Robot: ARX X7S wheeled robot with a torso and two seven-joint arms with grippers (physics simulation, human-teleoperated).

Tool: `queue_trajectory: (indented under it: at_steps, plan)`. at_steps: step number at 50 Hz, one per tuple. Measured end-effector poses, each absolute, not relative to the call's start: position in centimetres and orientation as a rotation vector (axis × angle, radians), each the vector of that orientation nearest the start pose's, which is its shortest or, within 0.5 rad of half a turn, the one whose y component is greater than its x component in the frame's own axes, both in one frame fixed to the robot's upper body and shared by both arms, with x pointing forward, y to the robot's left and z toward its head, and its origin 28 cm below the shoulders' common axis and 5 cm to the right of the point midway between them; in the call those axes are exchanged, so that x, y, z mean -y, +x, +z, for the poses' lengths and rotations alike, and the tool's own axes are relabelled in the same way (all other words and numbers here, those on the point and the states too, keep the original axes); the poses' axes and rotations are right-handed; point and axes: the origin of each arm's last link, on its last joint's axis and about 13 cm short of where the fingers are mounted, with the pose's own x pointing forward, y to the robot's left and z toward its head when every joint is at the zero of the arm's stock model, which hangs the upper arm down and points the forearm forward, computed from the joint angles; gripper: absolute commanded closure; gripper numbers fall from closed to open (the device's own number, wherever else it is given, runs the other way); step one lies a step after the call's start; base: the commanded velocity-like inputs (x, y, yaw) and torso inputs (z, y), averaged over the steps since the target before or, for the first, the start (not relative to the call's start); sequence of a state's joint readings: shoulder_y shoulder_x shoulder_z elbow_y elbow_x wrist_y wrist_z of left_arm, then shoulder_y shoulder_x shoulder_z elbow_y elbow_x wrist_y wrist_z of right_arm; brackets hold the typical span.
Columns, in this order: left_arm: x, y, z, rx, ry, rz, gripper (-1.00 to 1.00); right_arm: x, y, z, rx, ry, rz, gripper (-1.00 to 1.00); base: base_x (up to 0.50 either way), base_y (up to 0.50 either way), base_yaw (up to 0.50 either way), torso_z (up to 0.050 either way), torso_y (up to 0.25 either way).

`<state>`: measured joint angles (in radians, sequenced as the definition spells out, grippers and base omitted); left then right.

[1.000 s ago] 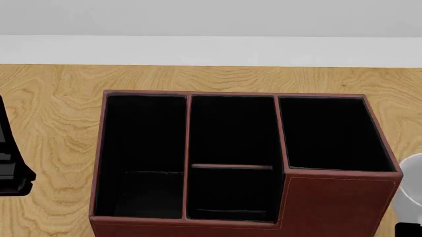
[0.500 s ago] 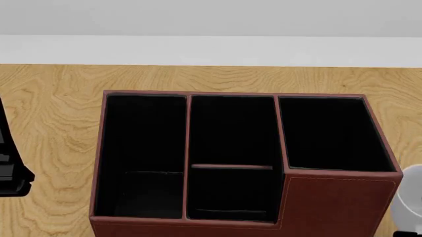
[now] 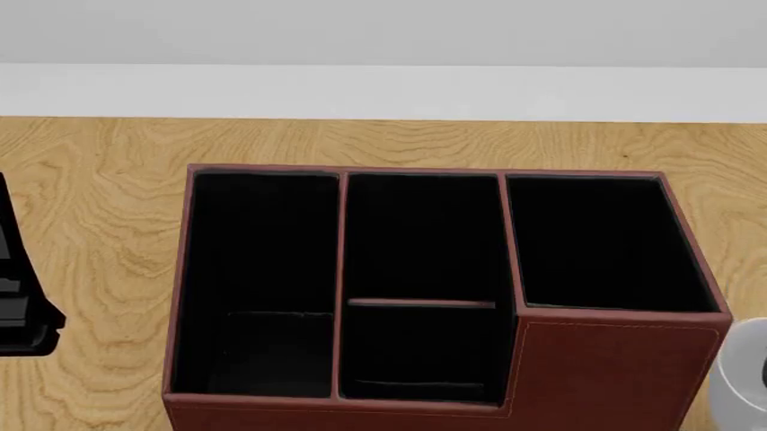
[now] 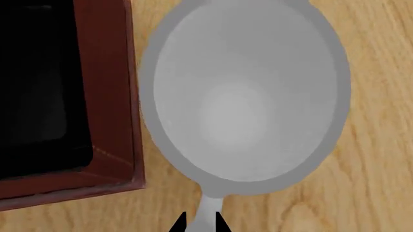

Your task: Pick up the white mug and place it to the right of the caddy.

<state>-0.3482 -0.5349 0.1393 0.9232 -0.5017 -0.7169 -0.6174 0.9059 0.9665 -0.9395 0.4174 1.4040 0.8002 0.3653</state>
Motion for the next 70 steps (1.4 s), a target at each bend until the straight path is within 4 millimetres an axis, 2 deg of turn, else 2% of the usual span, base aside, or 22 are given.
queue_trajectory:
  at_steps: [32,58,59,70]
  plan:
    - [-22.7,19.3,20.5,0.434,0.126,0.111,-1.0,27.6,27.3,9.6,-0.944,-0.004,-0.195,1.0,0.0,0.0,0.0,0.0,0.0]
    - [-22.7,19.2,20.6,0.437,0.126,0.11,-1.0,27.8,27.4,9.5,-0.95,0.016,-0.191,1.0,0.0,0.0,0.0,0.0,0.0]
    - [-22.7,19.2,20.6,0.437,0.126,0.11,-1.0,27.8,27.4,9.5,-0.95,0.015,-0.192,-1.0,0.0,0.0,0.0,0.0,0.0]
    - [-22.7,19.2,20.6,0.438,0.125,0.108,-1.0,27.7,27.3,9.5,-0.937,-0.005,-0.191,-1.0,0.0,0.0,0.0,0.0,0.0]
